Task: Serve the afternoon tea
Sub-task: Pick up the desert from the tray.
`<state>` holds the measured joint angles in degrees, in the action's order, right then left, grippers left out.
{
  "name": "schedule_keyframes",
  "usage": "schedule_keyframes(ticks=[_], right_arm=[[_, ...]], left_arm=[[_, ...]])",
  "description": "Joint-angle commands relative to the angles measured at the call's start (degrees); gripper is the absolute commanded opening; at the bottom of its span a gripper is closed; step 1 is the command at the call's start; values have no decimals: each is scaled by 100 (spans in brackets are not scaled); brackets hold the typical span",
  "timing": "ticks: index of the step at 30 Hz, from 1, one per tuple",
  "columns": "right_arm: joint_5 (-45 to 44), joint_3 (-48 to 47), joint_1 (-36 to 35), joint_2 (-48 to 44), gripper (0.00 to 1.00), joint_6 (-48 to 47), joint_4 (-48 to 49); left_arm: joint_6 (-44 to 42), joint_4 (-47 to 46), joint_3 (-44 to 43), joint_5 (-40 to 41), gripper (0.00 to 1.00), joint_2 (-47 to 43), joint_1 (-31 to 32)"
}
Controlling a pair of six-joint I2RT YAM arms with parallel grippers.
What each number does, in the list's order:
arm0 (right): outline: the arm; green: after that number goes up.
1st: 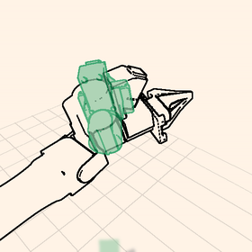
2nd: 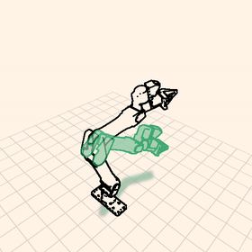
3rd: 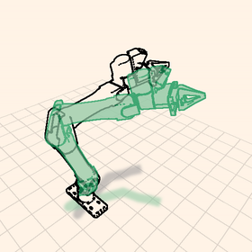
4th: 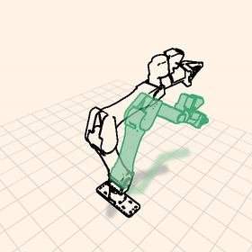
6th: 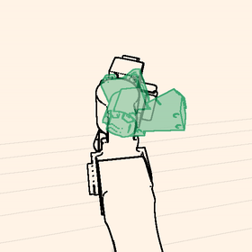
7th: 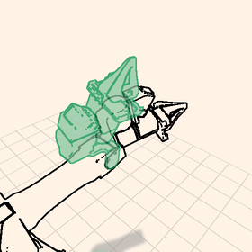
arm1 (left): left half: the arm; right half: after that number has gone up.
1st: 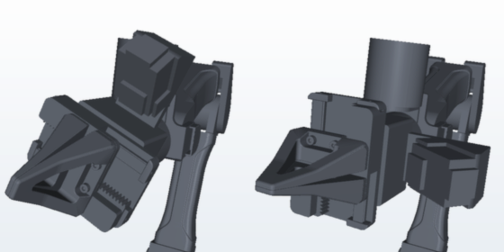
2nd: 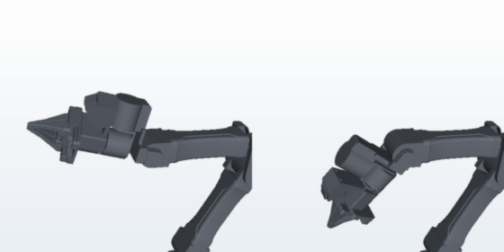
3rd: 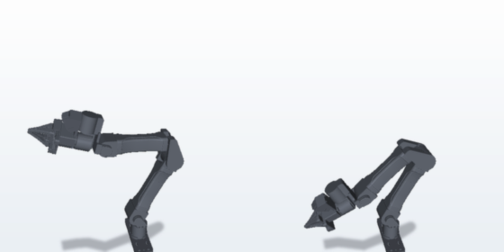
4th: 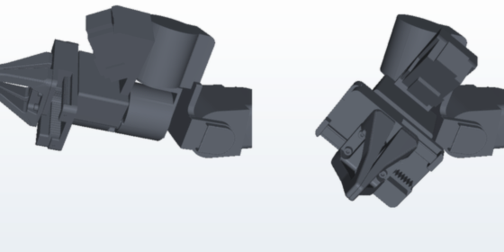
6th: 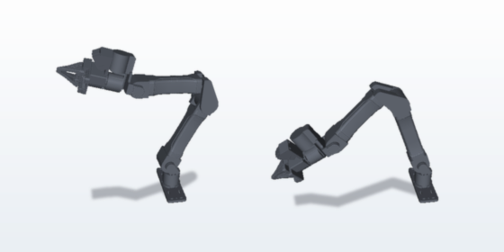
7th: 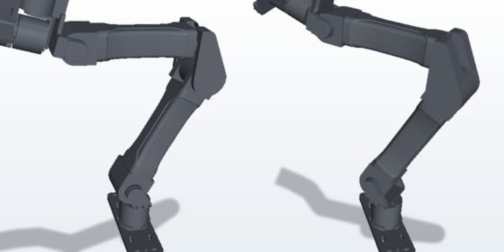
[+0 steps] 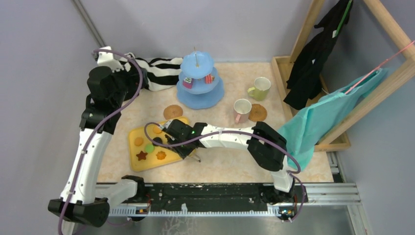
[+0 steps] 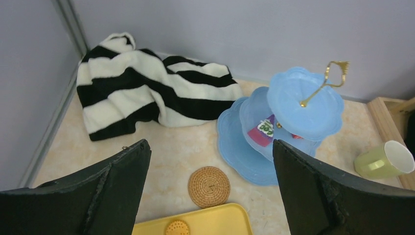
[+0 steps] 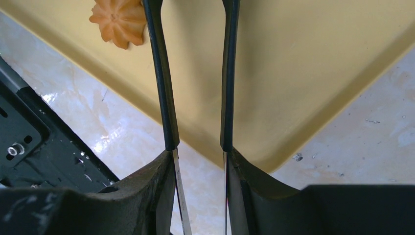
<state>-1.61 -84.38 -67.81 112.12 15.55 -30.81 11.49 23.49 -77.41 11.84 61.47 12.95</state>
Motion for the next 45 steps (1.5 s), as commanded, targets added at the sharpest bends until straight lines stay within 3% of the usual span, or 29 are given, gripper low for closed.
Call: schedule_keyframes(ticks=[1,11,34,45], right_arm=[[-118,-405,-105,87,39,-117,-11],[-154,-921,-177,480,39,-201,-282],[-286,-1874,-206,1177,39,-305,-815],[-258,-1683,-208,961,20,-248,-725]], left_arm=[[832,-442,469,-472,99,-314,-509],[1395,-863,1056,-644,99,-436,-1048],[1728,-1289,1621,-970,99,-569,-1267],[1791,-1343,1786,-913,99,-682,-1279]])
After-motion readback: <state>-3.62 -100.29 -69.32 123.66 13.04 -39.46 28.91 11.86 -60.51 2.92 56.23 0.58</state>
